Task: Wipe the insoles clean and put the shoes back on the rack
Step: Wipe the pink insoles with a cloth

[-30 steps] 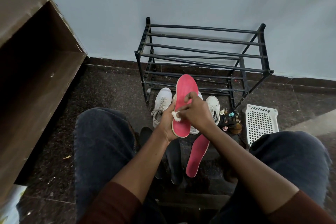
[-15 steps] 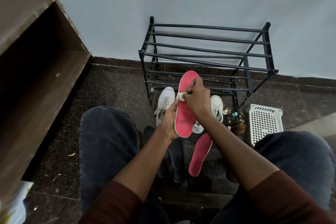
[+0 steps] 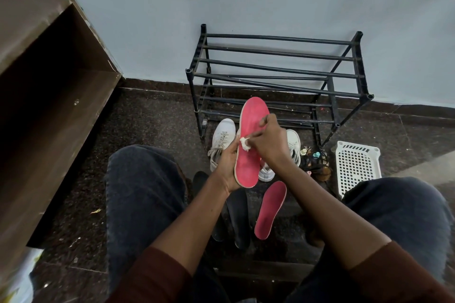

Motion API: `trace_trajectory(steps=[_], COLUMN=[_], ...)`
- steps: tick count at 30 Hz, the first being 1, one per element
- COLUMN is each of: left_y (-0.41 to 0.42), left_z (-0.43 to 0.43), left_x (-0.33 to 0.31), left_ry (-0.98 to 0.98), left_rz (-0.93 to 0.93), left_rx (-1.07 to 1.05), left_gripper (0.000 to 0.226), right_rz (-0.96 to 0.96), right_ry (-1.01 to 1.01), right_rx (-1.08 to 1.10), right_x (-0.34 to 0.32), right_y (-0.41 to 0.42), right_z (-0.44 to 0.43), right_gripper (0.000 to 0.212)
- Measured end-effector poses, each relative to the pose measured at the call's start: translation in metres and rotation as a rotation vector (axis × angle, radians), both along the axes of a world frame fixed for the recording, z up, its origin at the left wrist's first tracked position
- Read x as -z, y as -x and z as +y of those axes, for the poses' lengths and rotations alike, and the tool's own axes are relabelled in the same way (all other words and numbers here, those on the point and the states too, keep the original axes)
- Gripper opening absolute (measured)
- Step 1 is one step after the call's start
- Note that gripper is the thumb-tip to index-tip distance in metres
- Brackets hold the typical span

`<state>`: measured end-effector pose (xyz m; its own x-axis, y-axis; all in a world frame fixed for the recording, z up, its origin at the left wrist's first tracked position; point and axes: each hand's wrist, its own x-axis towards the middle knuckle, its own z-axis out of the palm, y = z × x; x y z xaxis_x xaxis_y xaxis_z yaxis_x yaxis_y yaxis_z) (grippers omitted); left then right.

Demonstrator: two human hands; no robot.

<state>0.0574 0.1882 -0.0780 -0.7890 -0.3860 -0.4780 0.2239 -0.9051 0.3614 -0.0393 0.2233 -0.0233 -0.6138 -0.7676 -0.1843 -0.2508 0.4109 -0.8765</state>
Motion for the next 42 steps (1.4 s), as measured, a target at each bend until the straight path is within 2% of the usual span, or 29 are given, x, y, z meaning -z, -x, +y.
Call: trace_trajectory(steps=[4,7,11,16,20,23,25,27,31,33,38,42], left_y=[-0.001,-0.003,-0.004,-0.001,-0.001,0.002,0.003,0.001,-0.003,-0.005,-0.006,-0.003], left_z=[0.004,0.002,-0.004,-0.008,-0.006,-0.002,-0.002,-0.007,-0.018,-0.021,-0.012,-0.009], left_x=[0.001,0.001,0.003,0.011,0.011,0.004,0.001,0.002,0.008,0.012,0.016,0.008], left_ry=[-0.001,-0.008,-0.042,-0.033,-0.036,-0.030,0.000,0.016,0.011,0.005,0.024,0.072], left_rz=[0.023,0.028,0.032,-0.006,0.051,0.113,0.131,0.114,0.075,0.077,0.071,0.137], left_rx=[-0.018,-0.018,-0.048,-0.020,-0.047,-0.061,-0.044,-0.049,-0.052,-0.063,-0.046,-0.031], left_gripper=[0.042,0.044,0.054,0.071,0.064,0.056,0.054,0.056,0.082,0.085,0.077,0.069], right_rz=[0.099,0.103,0.042,-0.048,-0.117,-0.076,-0.042,0.029,0.141,0.169,0.121,0.211], right_ry=[0.049,0.001,-0.091,-0.124,-0.108,-0.052,-0.025,-0.024,-0.043,-0.086,-0.112,-0.061], right_rx=[0.073,0.004,-0.220,-0.351,-0.258,-0.122,-0.114,-0.210,-0.438,-0.475,-0.283,-0.161], right_x=[-0.001,-0.003,-0.005,-0.005,-0.005,-0.005,-0.006,-0.007,-0.007,-0.004,0.003,0.003], right_y=[0.008,0.006,-0.014,-0.025,-0.018,-0.014,-0.016,-0.021,-0.028,-0.026,-0.015,-0.018], right_z=[-0.013,-0.009,0.013,0.040,0.034,0.021,0.016,0.015,0.027,0.032,0.026,0.022], right_gripper=[0.037,0.035,0.037,0.041,0.043,0.040,0.036,0.032,0.033,0.034,0.037,0.030])
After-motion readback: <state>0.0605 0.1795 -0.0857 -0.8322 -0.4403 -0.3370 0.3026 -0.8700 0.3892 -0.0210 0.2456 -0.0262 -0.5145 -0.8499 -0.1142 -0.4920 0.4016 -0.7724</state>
